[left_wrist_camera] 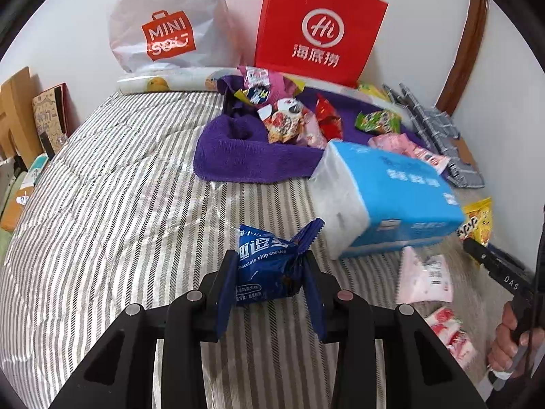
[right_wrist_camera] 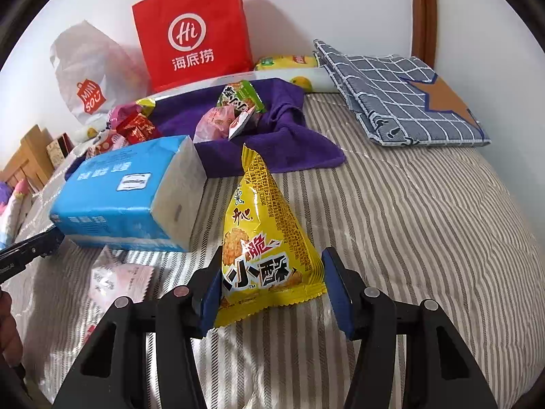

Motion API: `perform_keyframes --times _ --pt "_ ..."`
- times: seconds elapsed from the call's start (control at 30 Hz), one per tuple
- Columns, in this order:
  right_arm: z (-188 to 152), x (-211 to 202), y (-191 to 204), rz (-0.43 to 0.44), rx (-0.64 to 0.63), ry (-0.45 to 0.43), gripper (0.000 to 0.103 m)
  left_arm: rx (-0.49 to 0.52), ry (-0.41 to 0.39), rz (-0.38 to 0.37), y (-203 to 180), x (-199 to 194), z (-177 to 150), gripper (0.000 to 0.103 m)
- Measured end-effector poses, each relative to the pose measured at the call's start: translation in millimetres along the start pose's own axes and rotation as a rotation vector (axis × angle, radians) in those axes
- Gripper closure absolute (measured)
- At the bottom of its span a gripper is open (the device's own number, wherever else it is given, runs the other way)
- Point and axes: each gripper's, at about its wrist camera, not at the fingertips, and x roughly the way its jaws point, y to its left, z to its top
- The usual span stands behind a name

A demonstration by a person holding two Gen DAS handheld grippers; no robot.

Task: Organize snacks
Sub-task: 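Carry the blue chip bag and yellow triangular bag with both grippers over the towel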

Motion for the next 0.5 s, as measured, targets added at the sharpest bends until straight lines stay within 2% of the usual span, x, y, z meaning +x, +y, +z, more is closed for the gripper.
perform_keyframes --times 0.1,0.37,0.5 --pt "0 -17 1 0.033 0.018 -0.029 0.048 -0.002 -0.01 -0.018 0 -10 -1 0.068" --pt "14 -64 18 0.037 -0.019 -0.131 0.048 -0.001 -0.054 -0.057 -9 -35 9 0.068" --pt "20 -77 26 0.032 -0.026 -0.151 0.048 -0.009 -0.07 -0.074 -11 -47 16 0.068"
